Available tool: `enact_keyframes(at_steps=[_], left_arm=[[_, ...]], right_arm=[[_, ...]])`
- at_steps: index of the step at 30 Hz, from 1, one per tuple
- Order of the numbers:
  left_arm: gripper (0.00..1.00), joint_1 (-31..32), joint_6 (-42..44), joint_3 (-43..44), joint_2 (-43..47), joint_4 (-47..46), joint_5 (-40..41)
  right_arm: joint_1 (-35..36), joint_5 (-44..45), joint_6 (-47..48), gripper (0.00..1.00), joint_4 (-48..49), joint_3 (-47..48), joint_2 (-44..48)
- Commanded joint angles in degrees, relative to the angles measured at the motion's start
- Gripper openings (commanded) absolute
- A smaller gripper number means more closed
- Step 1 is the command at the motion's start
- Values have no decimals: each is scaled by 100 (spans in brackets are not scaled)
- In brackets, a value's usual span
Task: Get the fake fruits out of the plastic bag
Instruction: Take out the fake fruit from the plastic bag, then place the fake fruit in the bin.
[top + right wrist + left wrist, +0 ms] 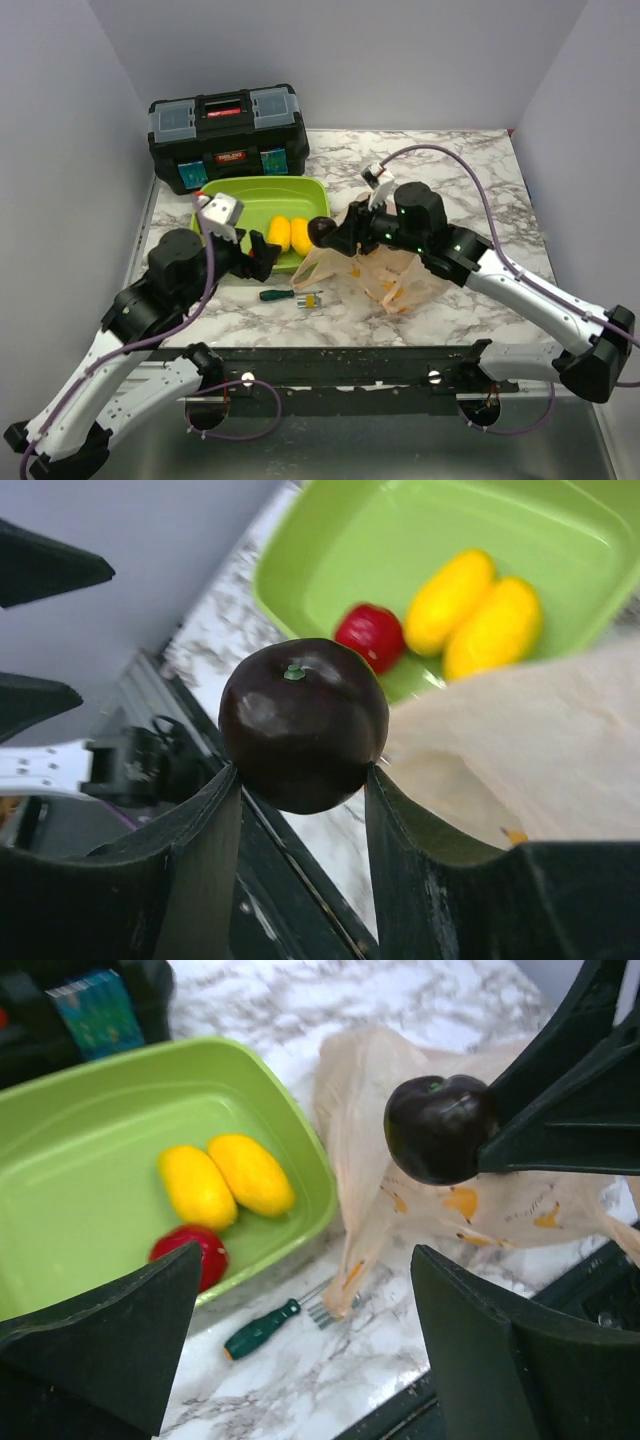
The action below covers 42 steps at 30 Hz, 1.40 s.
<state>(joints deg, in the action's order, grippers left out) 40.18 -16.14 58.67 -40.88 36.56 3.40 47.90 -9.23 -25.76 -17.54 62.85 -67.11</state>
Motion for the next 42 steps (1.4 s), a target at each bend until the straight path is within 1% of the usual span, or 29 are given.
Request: enact_keyframes(at_steps=[1, 3, 7, 10, 13, 18, 21, 28, 31, 34, 37, 39, 42], left_arm=[[85, -32, 374, -247, 933, 32, 1185], [86, -31, 486, -475, 1311, -115, 1297], [88, -36, 664, -924, 1785, -191, 1087], [88, -6, 568, -1264, 2025, -199, 1061], [88, 47, 476, -1636, 2314, -420, 895], [88, 45, 452, -1867, 2490, -593, 1006], [88, 49, 497, -1956, 2599, -593, 1199], [88, 44, 611, -2018, 2557, -646, 1179], [88, 47, 630, -2014, 2481, -684, 1124], [88, 44, 630, -2030, 2495, -716, 982], [88, 50, 639, -2053, 2536, -756, 946], [88, 43, 647, -2053, 2536, -755, 948], [88, 44, 647, -2048, 2533, -751, 992]], right_arm=[[8, -856, -411, 1, 1316, 464, -607], [13, -737, -544, 1, 1505, 706, -1000], [48, -230, -780, 1, 1600, 1279, -1821], [57, 163, -926, 1, 1458, 1763, -2472], [68, 507, -1184, 1, 1201, 2279, -3093], [79, 2055, -1583, 1, 155, 3151, -3988], [79, 2670, -1798, 1, -158, 3375, -4348], [79, 2998, -1718, 2, -359, 3721, -5021], [79, 3078, -1580, 6, -417, 3879, -5267], [77, 3162, -1460, 11, -458, 4022, -5501], [74, 3224, -1324, 12, -595, 4269, -5746], [83, 3271, -1234, 15, -619, 4361, -5857], [77, 3293, -1081, 27, -569, 4407, -5976]])
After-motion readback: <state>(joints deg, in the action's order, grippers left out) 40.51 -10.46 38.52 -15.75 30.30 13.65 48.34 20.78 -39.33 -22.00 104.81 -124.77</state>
